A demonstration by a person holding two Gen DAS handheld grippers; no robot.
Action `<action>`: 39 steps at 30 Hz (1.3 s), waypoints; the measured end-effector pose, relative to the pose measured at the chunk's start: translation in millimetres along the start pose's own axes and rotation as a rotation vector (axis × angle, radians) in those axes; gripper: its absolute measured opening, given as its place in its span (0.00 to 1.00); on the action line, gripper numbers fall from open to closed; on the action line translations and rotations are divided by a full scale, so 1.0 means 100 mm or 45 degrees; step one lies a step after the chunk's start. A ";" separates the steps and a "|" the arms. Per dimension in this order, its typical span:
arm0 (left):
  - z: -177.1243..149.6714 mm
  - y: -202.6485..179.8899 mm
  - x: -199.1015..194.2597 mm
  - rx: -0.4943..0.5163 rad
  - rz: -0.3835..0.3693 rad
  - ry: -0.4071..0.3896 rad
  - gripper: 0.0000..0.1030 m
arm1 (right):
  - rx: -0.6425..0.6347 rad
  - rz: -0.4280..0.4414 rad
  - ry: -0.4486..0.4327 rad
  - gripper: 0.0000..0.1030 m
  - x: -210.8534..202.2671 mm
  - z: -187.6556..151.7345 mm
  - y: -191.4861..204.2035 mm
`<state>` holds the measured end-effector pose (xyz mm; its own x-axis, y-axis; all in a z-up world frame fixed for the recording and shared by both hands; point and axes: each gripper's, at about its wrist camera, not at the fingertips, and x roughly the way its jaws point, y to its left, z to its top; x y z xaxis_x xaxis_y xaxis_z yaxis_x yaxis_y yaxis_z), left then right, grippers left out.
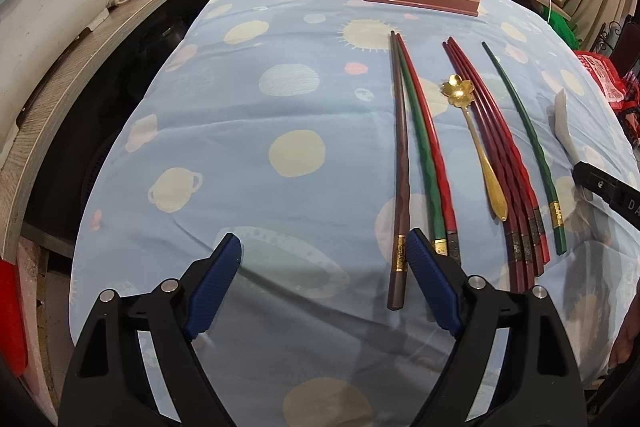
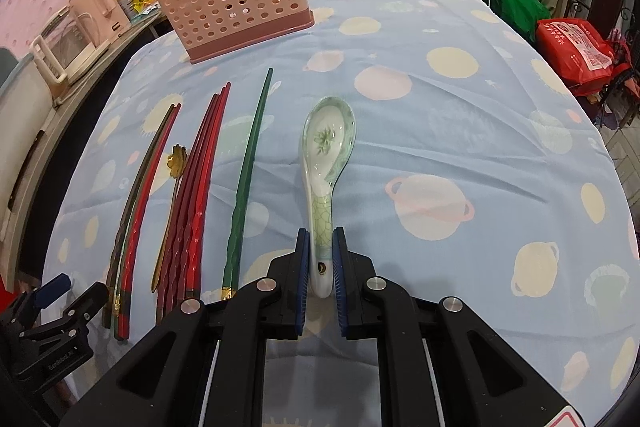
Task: Organize utensils
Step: 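Lower the left tool onto a dark brown chopstick and close it, then lift the brown chopstick with the left tool while the right tool carries the spoon to the basket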
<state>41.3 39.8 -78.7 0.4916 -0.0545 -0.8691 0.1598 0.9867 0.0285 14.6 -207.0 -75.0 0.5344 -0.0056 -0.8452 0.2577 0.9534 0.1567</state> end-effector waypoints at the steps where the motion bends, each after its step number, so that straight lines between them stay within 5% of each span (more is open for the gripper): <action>1: 0.00 0.00 0.00 0.000 -0.005 0.005 0.78 | -0.001 -0.001 0.001 0.11 0.00 0.00 0.00; 9: -0.02 -0.10 0.07 0.026 -0.042 0.023 0.73 | -0.013 -0.003 0.006 0.11 -0.02 -0.02 0.02; 14: 0.00 -0.08 0.02 0.032 -0.089 0.016 0.44 | -0.019 -0.001 0.006 0.11 -0.04 -0.02 0.03; 18: 0.01 -0.07 -0.02 0.024 -0.165 0.030 0.09 | -0.035 0.001 -0.004 0.11 -0.10 -0.04 0.06; 26: 0.03 -0.06 -0.22 0.012 -0.184 -0.011 0.07 | -0.056 0.021 -0.052 0.10 -0.35 -0.07 0.09; 39: 0.26 0.04 -0.90 -0.016 -0.199 -0.218 0.07 | -0.082 0.060 -0.154 0.10 -0.79 0.01 0.13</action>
<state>20.4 44.7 12.3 0.6001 -0.2311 -0.7659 0.2356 0.9660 -0.1069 -24.1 -194.3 -5.5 0.6389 0.0073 -0.7692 0.1796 0.9709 0.1583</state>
